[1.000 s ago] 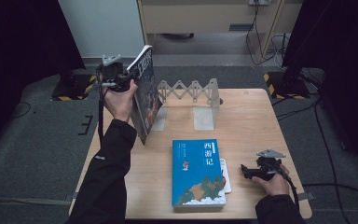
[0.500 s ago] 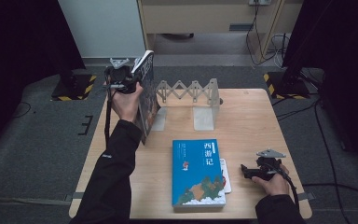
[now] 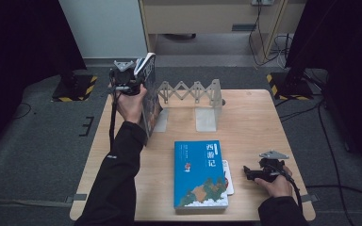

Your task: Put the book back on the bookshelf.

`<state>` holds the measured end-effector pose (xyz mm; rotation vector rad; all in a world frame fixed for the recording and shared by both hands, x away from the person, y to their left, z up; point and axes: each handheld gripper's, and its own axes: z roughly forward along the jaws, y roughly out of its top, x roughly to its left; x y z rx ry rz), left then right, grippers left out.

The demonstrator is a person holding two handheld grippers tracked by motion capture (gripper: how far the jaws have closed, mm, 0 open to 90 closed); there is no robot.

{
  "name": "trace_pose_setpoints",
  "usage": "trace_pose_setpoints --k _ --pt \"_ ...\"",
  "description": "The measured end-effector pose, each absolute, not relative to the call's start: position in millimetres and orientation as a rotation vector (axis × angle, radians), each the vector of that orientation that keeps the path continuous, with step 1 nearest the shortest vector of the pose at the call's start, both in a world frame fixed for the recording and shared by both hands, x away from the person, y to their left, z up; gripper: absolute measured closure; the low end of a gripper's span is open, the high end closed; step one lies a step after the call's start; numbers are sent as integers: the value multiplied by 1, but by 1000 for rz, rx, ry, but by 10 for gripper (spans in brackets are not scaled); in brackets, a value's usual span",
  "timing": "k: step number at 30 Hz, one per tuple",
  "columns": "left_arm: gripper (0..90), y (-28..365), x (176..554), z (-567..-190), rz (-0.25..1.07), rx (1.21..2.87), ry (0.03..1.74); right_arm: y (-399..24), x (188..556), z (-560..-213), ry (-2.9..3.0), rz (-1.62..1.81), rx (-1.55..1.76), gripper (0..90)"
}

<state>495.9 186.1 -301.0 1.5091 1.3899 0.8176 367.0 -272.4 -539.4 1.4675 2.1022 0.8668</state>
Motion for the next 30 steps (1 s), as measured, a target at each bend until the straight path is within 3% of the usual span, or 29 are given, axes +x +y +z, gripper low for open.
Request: trace_pose_setpoints --k 30 --pt "819 169 500 -313 825 1529 1375 -272 367 -539 2102 867 1469 4"
